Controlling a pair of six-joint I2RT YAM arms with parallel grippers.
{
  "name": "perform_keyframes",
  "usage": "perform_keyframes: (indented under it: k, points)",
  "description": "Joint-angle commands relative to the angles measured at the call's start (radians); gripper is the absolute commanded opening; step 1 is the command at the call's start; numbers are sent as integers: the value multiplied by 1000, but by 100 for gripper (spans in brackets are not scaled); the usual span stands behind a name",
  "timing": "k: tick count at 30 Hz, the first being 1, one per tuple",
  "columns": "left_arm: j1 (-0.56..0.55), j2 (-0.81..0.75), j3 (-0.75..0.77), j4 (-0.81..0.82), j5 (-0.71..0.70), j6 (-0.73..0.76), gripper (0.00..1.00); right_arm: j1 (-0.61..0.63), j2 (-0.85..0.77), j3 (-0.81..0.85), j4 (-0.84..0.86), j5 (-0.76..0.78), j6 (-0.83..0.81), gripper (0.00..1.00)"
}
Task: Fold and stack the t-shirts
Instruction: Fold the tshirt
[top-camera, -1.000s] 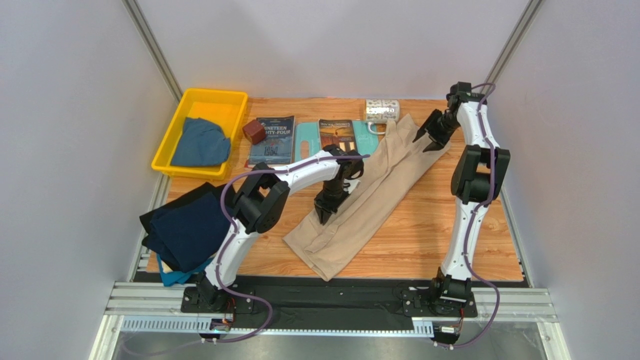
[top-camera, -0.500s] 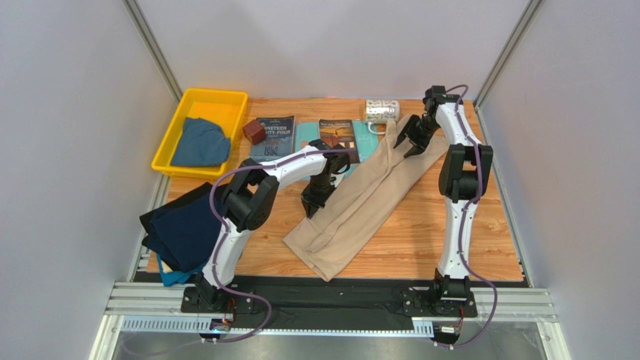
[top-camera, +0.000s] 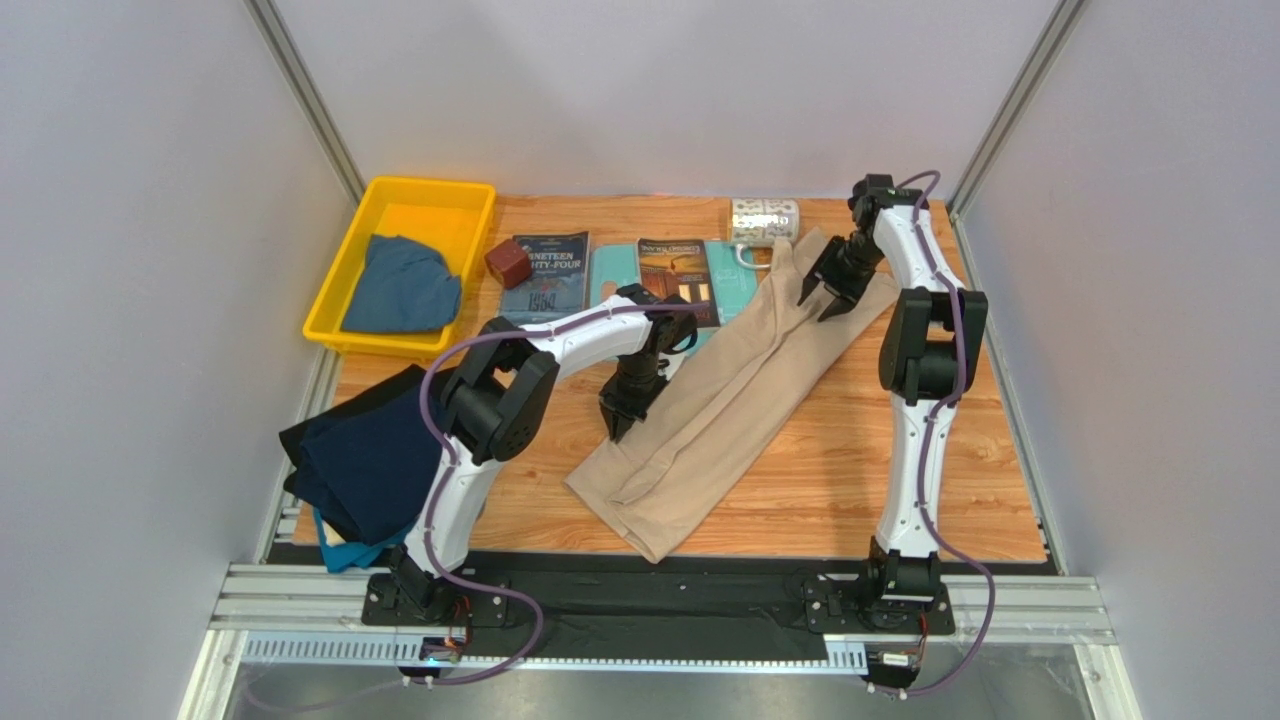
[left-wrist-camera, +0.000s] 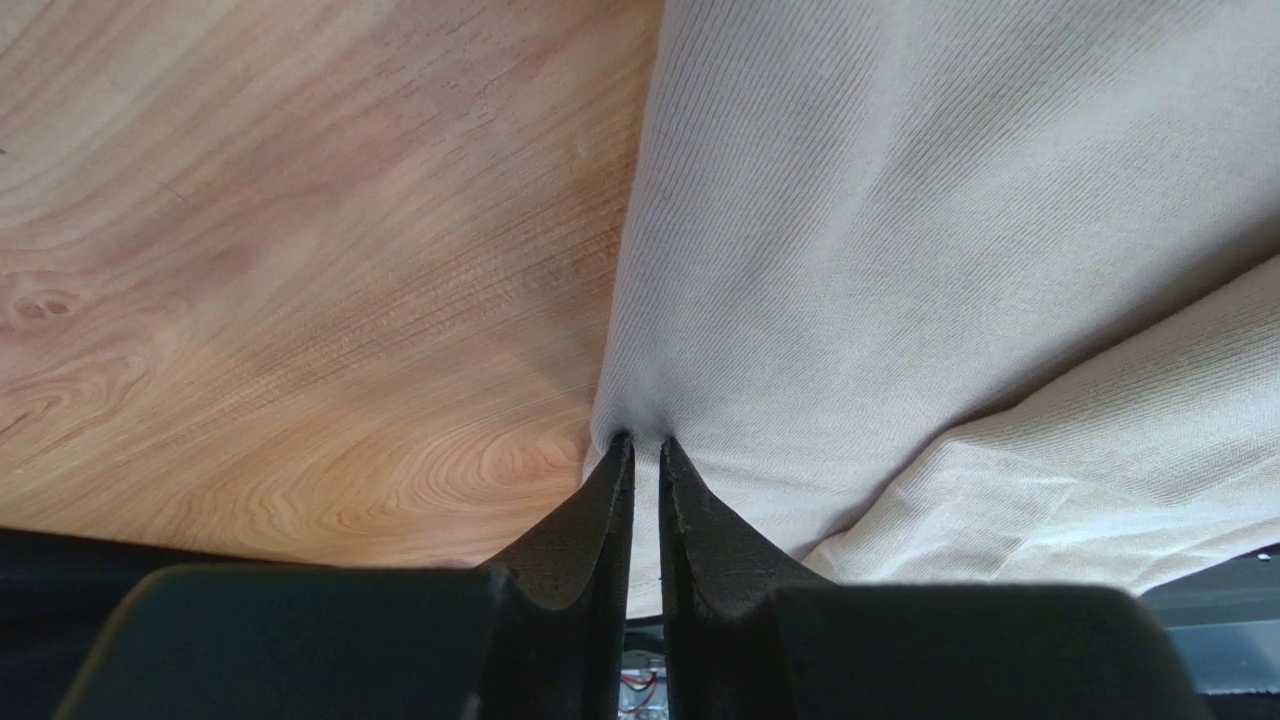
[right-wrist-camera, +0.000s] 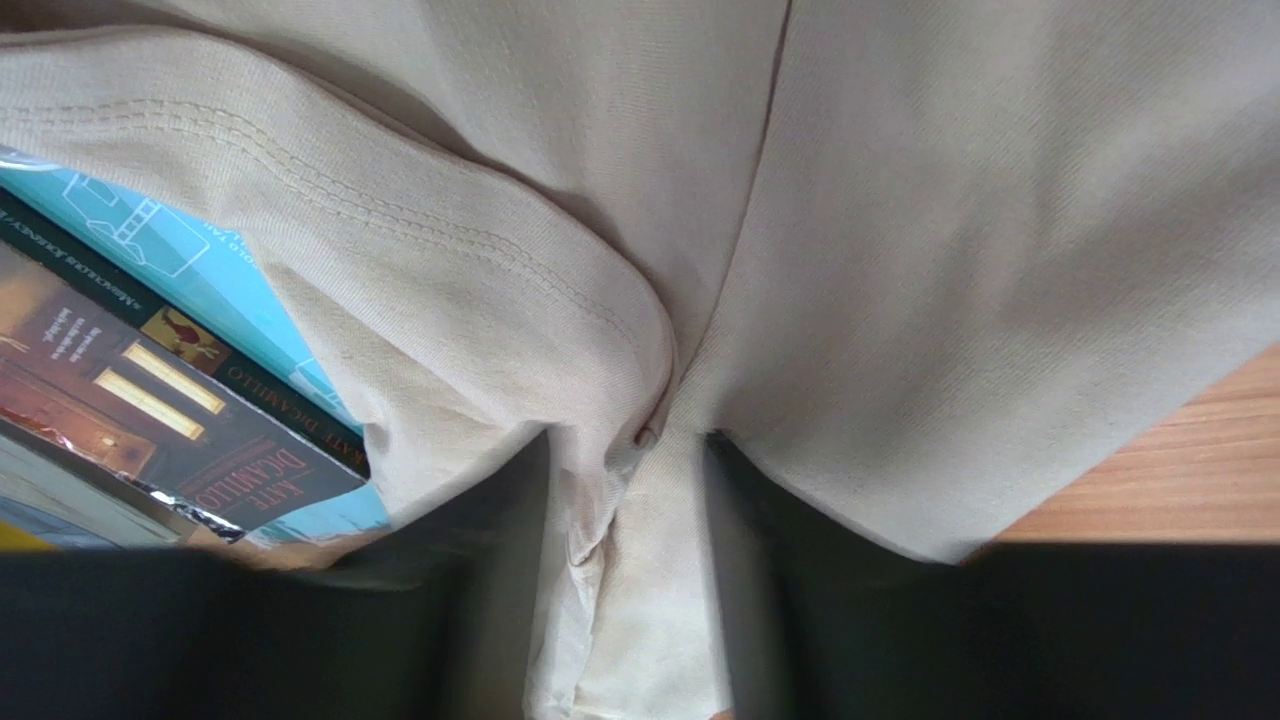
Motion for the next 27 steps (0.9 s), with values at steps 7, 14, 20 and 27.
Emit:
perform_keyframes:
  k: [7,14,20,27]
  points:
    - [3,-58,-16,7,0,-1,17,-2,-34,-7,-43,62,-20,0]
    - [11,-44,-5,10,6,-3,17,-2,-194,-188,-41,98,-33,0]
    - [26,-30,7,7,0,-6,16,1,-249,-300,-26,88,-23,0]
    - [35,-26,2,0,-23,-15,17,16,-247,-297,-40,131,-13,4]
